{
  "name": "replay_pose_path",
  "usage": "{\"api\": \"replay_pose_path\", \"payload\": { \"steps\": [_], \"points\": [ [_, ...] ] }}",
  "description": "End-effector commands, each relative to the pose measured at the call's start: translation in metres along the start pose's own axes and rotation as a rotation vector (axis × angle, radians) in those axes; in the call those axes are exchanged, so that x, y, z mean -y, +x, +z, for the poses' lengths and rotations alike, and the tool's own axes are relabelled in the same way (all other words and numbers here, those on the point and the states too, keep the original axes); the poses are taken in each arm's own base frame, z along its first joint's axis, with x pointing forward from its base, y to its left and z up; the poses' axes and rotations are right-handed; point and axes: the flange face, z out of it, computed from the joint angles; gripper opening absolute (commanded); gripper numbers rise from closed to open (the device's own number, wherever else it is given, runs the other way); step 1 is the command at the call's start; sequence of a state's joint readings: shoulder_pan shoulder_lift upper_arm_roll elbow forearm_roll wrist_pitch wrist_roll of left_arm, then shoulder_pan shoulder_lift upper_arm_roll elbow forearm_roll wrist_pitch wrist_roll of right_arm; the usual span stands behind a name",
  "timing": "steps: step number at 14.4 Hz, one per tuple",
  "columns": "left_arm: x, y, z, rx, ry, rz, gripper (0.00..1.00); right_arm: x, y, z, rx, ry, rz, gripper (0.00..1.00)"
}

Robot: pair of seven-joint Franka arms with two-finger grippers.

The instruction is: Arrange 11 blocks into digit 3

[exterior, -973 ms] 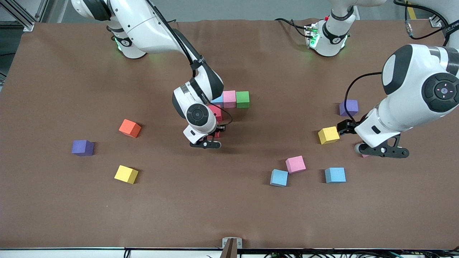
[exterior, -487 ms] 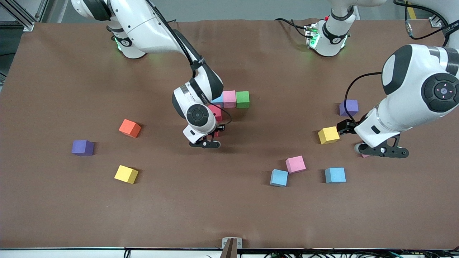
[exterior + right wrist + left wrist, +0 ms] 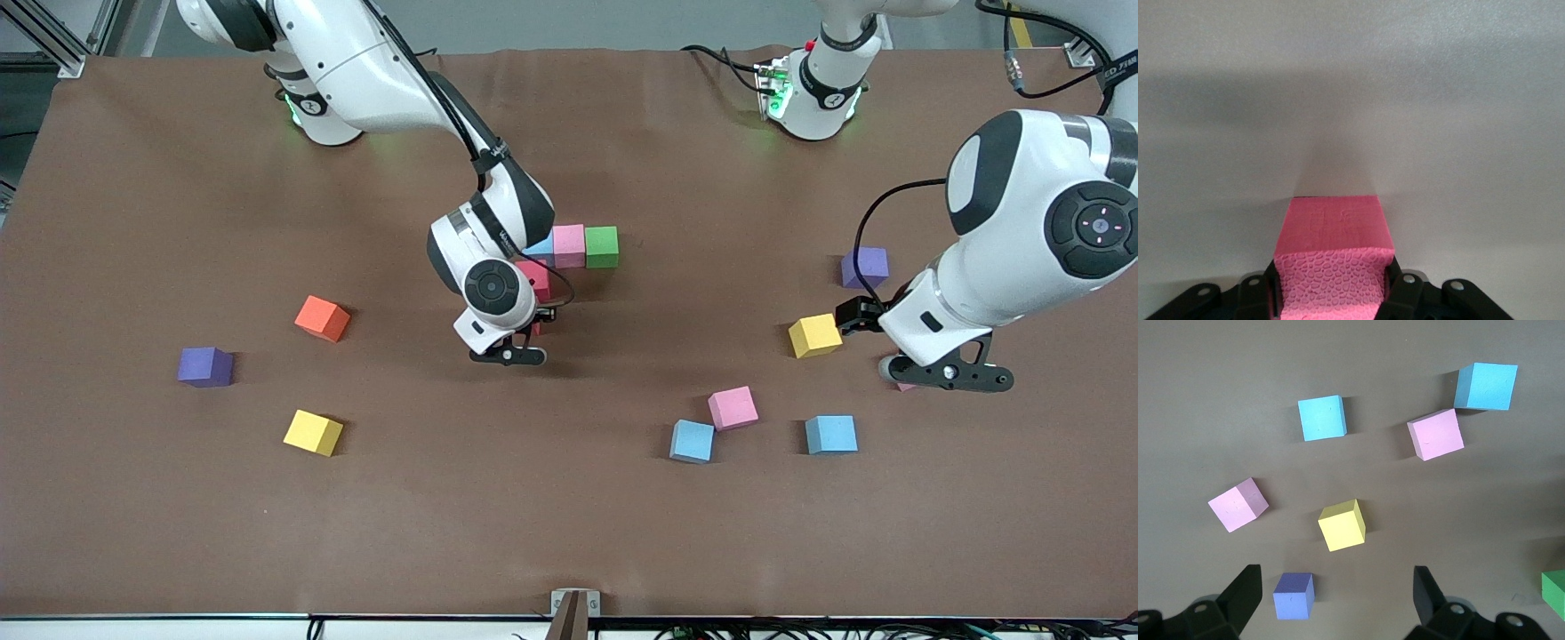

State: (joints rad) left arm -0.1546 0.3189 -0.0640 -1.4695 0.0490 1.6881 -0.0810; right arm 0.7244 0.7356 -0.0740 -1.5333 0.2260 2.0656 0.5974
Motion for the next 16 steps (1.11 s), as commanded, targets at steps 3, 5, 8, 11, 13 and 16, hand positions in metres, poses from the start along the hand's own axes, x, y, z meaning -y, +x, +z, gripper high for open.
{"api": "replay_pose_path", "payload": {
  "steps": [3,5,8,11,13,16],
  "points": [
    [0.0023,-0.0075,-0.0043,0.004,0.002,0.007,1.0,0.0014,-0.0104,0.0002,0.023,0.002,0.004,0.39],
    [0.0022,-0.0077,-0.0036,0.005,0.002,0.007,1.0,0.0013,-0.0106,0.0003,0.024,0.001,0.002,0.39],
    [0.0022,-0.0077,-0.0036,0.005,0.002,0.007,1.0,-0.0004,-0.0118,0.003,0.031,-0.005,0.005,0.39],
    [0.0022,-0.0077,-0.0036,0.005,0.002,0.007,1.0,-0.0012,-0.0133,0.0026,0.041,-0.01,0.006,0.39],
    [0.0022,-0.0077,-0.0036,0.005,0.002,0.007,1.0,-0.0012,-0.0134,0.0026,0.041,-0.009,0.005,0.39],
    [0.0032,-0.0076,-0.0036,0.005,0.002,0.006,1.0,-0.0014,-0.0136,0.0033,0.043,-0.009,0.01,0.39]
  ]
}}
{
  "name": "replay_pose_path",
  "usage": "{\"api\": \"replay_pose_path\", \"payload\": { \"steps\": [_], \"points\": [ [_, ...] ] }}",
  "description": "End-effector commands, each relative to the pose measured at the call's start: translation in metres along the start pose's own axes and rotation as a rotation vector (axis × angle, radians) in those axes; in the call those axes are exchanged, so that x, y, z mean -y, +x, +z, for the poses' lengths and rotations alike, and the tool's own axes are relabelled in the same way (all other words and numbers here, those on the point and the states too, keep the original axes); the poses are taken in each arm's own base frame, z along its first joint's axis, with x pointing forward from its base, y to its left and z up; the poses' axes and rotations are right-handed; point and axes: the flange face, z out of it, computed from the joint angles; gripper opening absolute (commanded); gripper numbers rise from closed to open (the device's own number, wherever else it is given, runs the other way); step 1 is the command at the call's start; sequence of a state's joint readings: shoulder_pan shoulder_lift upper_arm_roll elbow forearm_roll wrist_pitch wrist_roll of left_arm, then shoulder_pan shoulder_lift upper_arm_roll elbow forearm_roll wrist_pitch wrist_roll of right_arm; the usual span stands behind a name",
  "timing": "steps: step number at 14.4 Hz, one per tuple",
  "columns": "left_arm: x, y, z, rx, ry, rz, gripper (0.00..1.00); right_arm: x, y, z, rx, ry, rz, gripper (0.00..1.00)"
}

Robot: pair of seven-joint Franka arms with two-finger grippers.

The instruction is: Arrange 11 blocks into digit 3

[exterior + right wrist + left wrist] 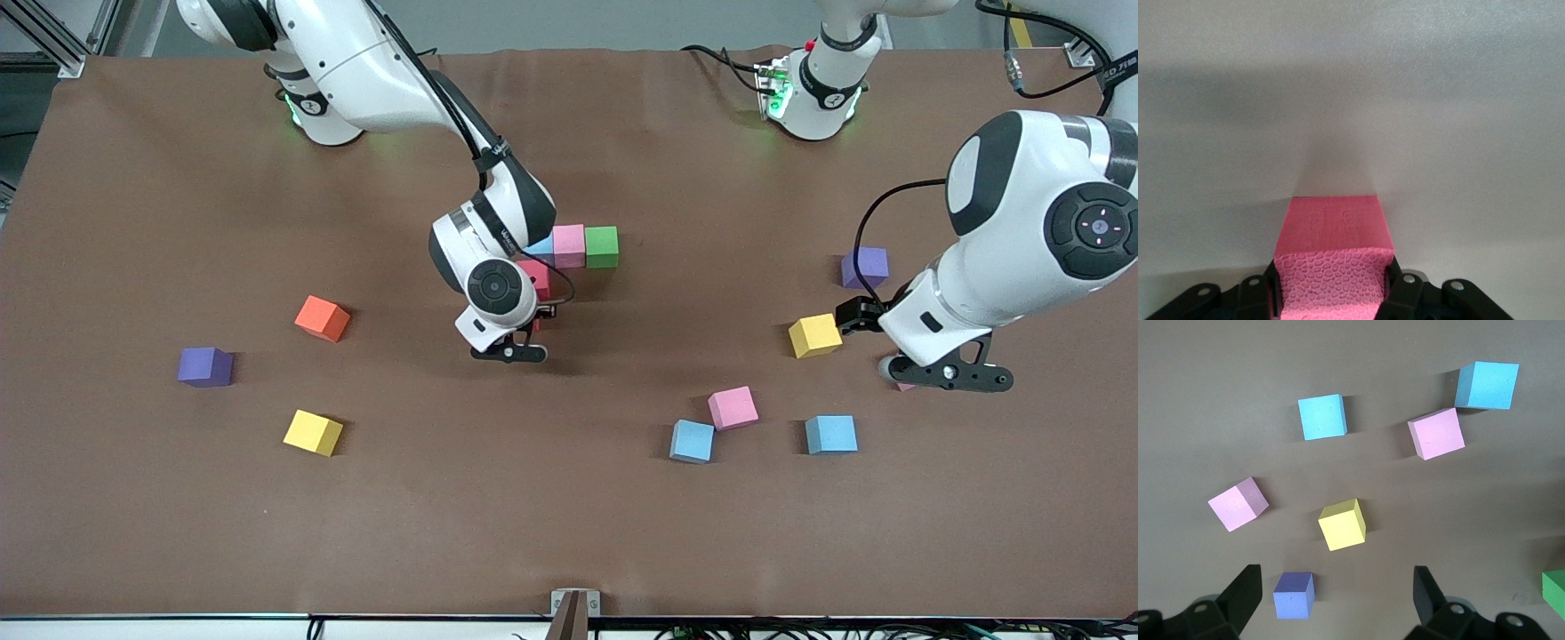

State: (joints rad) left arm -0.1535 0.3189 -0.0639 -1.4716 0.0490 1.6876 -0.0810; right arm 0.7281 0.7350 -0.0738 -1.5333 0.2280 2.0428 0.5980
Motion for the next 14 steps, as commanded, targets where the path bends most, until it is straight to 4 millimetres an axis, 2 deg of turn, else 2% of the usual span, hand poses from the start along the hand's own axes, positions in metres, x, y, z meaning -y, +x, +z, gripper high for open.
{"api": "replay_pose_path", "payload": {
  "steps": [1,11,14],
  "points": [
    [0.002,-0.008,-0.004,0.004,0.0,0.007,1.0,-0.002,-0.01,0.002,0.024,0.003,0.026,0.39],
    [0.006,-0.007,-0.005,0.0,0.0,0.005,1.0,-0.003,-0.014,0.005,0.047,-0.015,0.043,0.39],
    [0.02,-0.006,-0.006,-0.004,-0.002,-0.015,1.0,-0.003,-0.014,0.005,0.047,-0.015,0.043,0.39]
  ]
}}
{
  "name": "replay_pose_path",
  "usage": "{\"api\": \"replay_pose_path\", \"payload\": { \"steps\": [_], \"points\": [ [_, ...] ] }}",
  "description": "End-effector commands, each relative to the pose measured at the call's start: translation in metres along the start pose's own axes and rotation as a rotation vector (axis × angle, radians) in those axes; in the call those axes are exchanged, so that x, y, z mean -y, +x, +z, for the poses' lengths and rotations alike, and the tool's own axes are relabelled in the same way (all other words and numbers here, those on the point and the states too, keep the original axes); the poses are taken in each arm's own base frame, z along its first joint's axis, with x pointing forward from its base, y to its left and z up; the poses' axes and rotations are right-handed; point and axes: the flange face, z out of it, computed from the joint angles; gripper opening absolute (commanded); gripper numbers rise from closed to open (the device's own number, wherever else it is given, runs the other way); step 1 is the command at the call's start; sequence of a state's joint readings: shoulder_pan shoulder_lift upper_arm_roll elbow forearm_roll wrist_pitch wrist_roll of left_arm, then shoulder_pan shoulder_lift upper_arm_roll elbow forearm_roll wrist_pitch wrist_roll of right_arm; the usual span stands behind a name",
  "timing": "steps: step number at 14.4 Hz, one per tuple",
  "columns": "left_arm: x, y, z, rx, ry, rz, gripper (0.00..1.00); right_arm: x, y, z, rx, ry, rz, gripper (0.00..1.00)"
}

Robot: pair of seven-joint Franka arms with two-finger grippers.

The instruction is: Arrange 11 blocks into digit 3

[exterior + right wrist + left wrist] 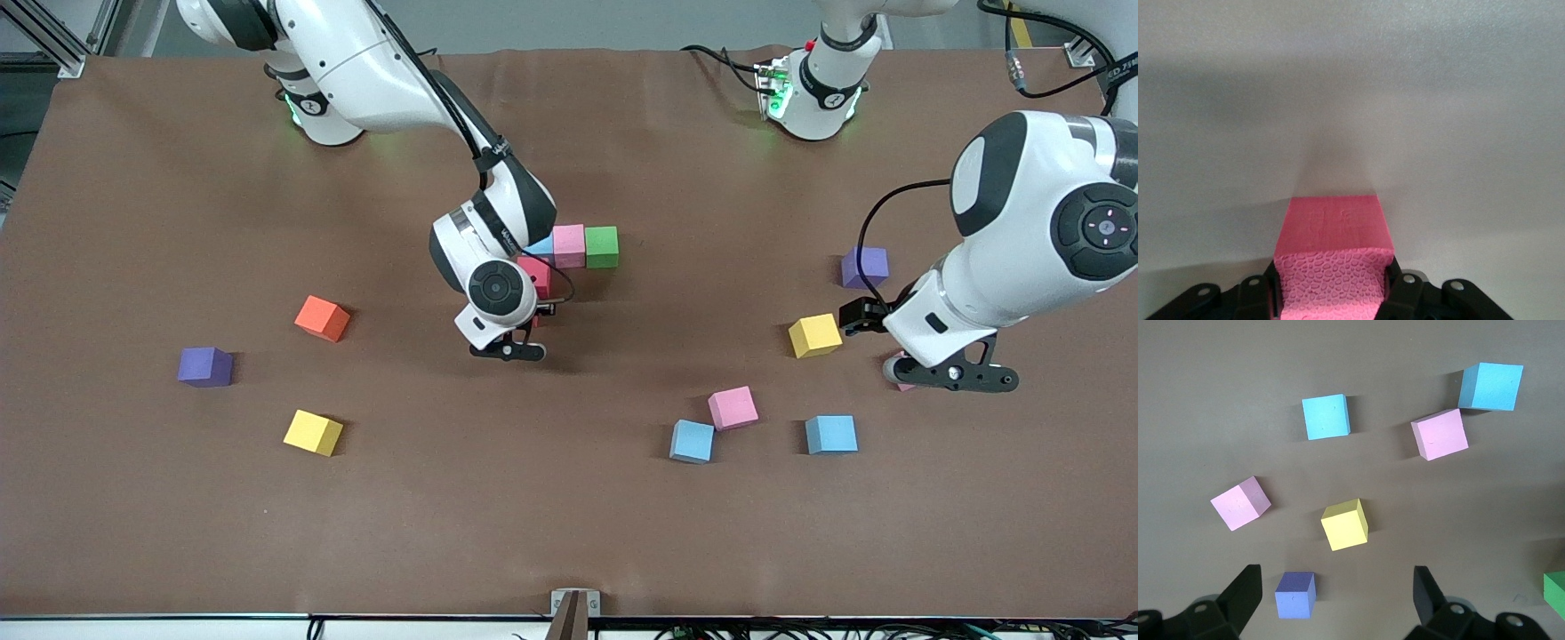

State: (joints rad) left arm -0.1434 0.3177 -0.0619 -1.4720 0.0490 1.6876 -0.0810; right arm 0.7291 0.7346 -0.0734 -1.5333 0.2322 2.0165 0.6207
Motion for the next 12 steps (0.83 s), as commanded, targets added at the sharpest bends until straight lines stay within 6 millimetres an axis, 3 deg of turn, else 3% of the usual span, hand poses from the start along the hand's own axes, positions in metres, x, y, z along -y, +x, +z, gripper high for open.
{"api": "replay_pose_path", "payload": {
  "steps": [1,12],
  "points": [
    [0.0141,-0.0059,-0.0061,-0.003,-0.002,-0.006,1.0,-0.0023,-0.0106,0.0036,0.024,-0.004,0.02,0.39],
    [0.0131,-0.0035,-0.0096,-0.02,-0.005,-0.005,1.0,-0.002,-0.0104,0.0034,0.023,0.0,0.072,0.39]
  ]
}}
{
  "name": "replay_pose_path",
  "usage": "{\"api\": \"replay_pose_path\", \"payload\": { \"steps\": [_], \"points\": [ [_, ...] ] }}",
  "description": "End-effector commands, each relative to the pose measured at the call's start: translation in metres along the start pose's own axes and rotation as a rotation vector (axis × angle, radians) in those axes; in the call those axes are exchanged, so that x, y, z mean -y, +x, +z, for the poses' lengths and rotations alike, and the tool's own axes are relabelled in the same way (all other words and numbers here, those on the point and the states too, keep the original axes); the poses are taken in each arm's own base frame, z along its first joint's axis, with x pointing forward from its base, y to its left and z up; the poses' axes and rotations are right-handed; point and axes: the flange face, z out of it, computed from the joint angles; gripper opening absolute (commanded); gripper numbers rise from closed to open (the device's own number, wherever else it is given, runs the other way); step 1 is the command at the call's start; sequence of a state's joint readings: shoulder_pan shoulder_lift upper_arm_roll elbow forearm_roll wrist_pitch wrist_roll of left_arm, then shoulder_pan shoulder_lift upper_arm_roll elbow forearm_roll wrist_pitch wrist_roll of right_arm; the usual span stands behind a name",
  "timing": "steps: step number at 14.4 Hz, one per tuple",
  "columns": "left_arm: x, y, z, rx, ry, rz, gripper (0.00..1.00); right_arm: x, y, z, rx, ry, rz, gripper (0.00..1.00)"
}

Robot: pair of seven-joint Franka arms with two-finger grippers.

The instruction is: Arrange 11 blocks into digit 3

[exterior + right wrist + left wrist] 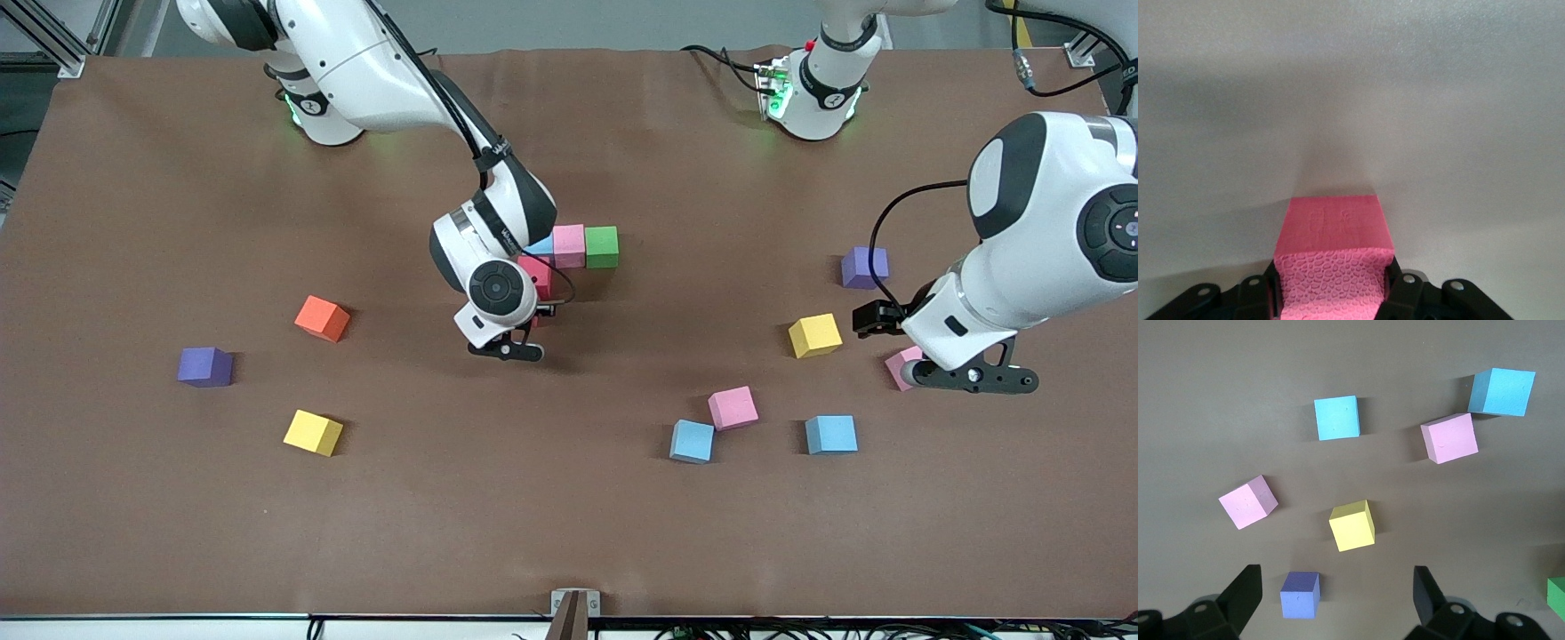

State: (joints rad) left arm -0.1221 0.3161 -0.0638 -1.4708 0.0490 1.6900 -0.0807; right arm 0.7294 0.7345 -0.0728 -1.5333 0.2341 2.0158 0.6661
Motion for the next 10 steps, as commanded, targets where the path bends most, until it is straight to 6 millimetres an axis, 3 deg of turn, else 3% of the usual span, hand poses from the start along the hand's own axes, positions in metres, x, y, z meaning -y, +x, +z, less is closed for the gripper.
{"api": "replay_pose_path", "payload": {
  "steps": [1,10],
  "points": [
    [0.0013,-0.0042,-0.008,-0.014,-0.002,0.013,1.0,-0.0029,-0.0098,0.0032,0.021,-0.002,0.026,0.39],
    [-0.0008,-0.0032,-0.0085,-0.024,-0.006,0.015,1.0,0.0019,-0.0098,0.0036,0.003,0.004,-0.016,0.39]
  ]
}}
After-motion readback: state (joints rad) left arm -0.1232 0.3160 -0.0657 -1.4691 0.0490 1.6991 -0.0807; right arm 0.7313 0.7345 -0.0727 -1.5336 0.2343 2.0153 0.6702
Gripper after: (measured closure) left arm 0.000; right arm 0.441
